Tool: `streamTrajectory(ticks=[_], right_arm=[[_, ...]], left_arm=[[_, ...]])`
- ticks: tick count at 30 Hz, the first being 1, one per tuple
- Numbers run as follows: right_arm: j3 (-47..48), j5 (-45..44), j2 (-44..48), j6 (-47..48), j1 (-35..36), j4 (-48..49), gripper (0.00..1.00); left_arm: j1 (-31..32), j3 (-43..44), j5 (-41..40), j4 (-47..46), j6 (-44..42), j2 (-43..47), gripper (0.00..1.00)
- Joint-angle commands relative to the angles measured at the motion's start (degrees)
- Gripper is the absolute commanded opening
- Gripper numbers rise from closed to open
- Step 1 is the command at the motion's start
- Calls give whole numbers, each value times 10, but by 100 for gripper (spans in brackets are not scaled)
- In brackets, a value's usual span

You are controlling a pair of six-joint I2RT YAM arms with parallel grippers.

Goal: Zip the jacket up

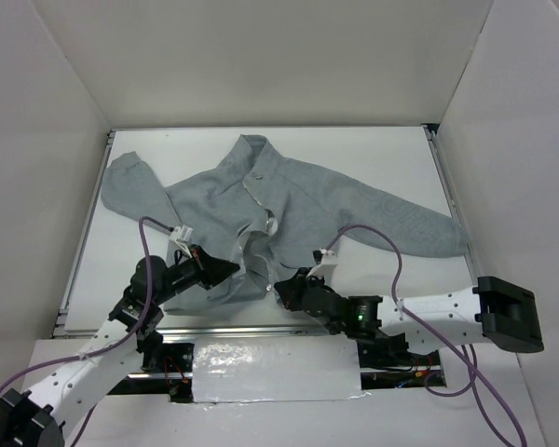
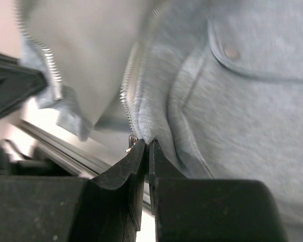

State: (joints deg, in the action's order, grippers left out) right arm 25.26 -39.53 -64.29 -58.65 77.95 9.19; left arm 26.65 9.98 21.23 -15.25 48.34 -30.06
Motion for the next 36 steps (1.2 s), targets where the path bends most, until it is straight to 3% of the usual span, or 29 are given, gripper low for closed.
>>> streamTrajectory(ticks=[1,4,5,13,20,36], right_arm=[[-59,-65,44,85,-3,236,0],[-113,-62,65,171,-4,417,0],[-111,-59,65,180,-6,428,0],[-78,-9,34,206,-21,484,0],[-70,53,22,228,-25,533,0],[-34,85,0,230,-25,536,0]], left_arm=[[-2,13,40,-209,23,-37,0],[0,14,50,-301,36,-65,0],[1,13,57,-322,40,-75,0],[11,-3,72,-423,40,-82,0],[13,-8,73,-415,33,-62,0],[18,-21,79,-442,40,-65,0]])
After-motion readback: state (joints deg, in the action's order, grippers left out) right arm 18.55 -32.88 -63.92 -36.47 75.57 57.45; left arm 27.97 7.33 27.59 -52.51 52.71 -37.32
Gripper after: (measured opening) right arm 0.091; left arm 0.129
